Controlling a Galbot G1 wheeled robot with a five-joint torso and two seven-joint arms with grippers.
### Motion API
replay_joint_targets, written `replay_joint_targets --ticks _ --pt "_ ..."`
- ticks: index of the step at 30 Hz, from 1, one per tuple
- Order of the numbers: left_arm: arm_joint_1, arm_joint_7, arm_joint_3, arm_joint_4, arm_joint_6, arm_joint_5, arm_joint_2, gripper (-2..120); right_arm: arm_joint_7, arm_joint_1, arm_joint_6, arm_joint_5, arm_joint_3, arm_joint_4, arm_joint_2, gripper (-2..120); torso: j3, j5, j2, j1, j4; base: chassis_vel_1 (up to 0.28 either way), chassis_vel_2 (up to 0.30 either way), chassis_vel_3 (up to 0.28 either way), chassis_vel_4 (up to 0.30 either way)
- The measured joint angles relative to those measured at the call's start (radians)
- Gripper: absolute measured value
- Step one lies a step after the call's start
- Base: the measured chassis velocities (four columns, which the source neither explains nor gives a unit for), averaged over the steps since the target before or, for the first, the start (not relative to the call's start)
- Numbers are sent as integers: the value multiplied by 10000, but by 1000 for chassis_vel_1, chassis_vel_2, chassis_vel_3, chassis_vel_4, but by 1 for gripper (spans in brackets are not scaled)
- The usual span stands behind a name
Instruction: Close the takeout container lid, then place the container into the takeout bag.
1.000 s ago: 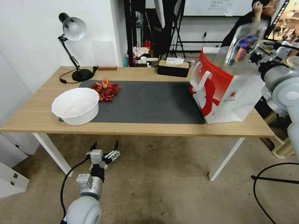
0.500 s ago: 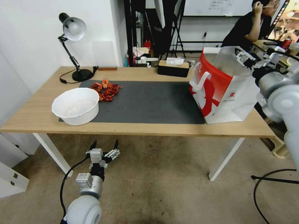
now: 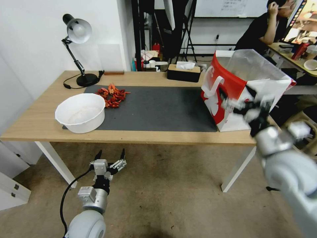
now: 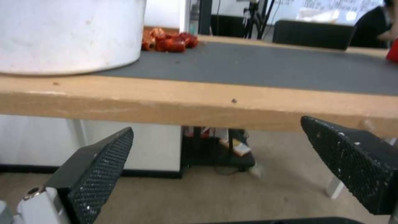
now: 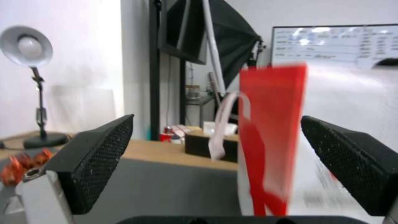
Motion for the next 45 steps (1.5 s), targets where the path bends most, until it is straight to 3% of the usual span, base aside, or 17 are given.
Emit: replay_joint_targets --ticks 5,13,45 --pt "-69 67 98 85 -246 31 -94 100 259 -1799 1222 -1517 -260 -530 1125 100 1 3 0 0 -5 0 0 0 0" --pt "-228 245 113 232 -403 17 -78 100 437 -2519 2046 -2274 -995 -1588 2124 100 2 2 0 -1 -2 0 0 0 0" --pt "-234 304 123 281 -434 -19 -48 100 471 -2399 2115 -2373 -1296 -1807 2273 100 2 3 -2 2 -2 0 0 0 0"
